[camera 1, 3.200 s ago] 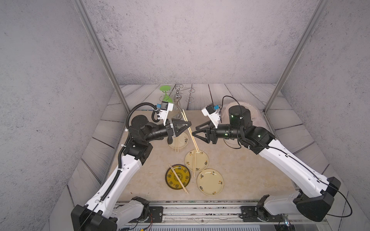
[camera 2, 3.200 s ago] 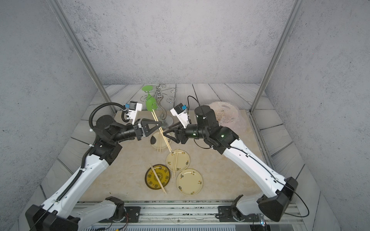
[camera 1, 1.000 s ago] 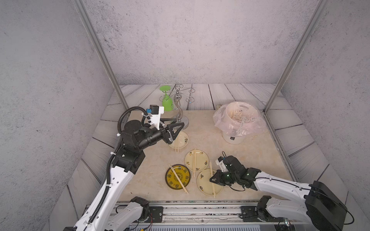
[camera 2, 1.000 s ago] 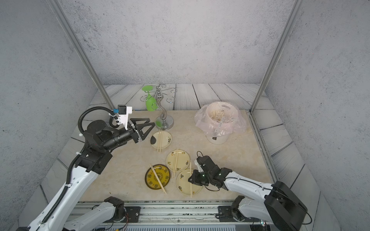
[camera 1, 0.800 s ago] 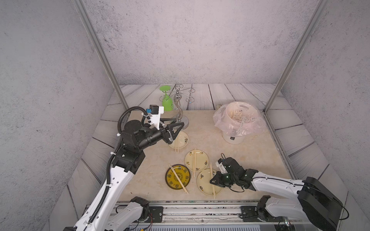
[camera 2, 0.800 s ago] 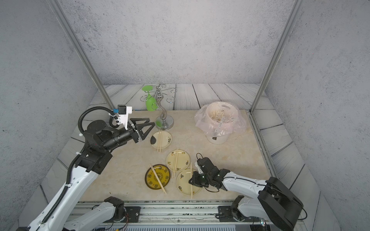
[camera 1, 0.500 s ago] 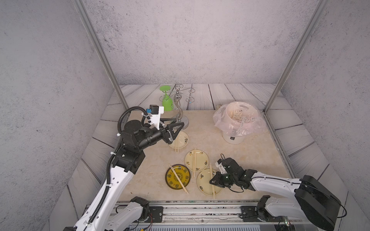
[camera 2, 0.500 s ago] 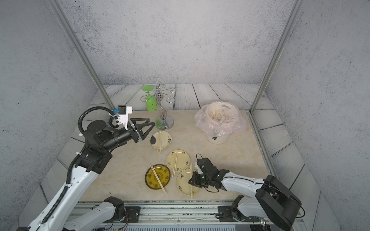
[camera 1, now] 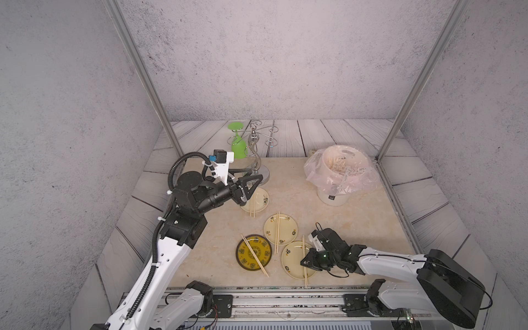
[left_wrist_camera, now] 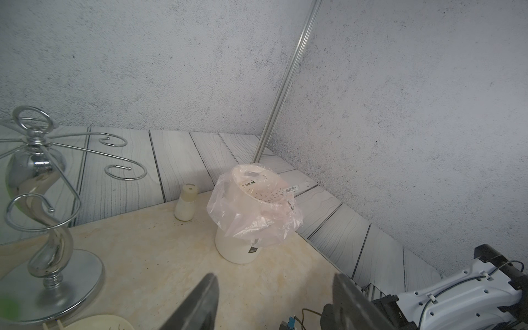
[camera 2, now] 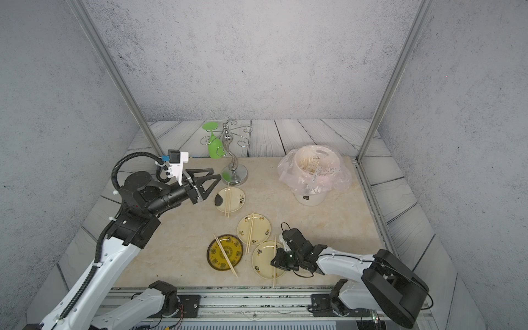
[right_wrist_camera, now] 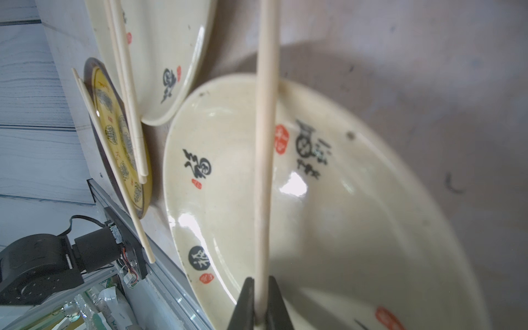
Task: Remove the packaging of disposable chopsticks
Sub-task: Place the disposable chopsticks on the plate.
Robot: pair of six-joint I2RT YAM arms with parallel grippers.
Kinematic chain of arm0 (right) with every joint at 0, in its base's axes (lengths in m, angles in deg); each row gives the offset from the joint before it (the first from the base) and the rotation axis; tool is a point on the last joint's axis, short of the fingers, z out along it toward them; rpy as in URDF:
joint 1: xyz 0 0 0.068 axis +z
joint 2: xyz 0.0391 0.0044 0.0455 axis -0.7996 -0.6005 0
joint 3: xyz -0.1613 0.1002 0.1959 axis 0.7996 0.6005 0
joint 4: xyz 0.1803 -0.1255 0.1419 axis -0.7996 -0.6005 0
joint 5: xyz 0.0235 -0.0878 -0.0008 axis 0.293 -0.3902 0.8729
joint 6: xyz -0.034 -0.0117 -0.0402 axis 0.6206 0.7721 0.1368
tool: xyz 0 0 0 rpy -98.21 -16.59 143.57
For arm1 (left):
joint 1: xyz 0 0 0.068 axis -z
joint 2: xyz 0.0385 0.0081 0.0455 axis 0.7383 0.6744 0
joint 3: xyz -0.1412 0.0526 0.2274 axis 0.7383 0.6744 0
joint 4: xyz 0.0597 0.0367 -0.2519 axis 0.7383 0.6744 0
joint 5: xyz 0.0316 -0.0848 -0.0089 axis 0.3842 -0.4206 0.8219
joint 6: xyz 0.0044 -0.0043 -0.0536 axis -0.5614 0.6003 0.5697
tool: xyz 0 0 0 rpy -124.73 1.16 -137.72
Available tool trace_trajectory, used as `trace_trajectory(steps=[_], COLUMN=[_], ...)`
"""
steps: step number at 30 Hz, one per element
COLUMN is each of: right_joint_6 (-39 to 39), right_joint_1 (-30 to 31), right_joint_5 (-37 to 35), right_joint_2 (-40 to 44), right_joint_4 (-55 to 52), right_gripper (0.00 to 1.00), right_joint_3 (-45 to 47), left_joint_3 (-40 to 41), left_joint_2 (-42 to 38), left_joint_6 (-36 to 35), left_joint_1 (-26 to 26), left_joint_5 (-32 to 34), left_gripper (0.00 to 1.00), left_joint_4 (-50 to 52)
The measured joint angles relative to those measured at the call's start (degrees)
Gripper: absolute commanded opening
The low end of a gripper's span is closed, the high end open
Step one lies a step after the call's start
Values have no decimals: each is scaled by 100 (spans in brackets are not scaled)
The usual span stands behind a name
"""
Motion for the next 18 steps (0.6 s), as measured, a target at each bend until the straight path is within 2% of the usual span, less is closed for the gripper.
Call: trace_trajectory(steps=[18], right_joint_6=[-81], right_joint_1=[0], right_joint_5=[50], right_joint_2=[72], right_joint_4=[48], right_gripper=[28], right_joint_3=[13], left_joint_3=[2], left_joint_2=[0], left_joint_6=[2], left_joint_1=[0], left_joint_5=[-2], left_gripper=[65], left_joint_4=[-2])
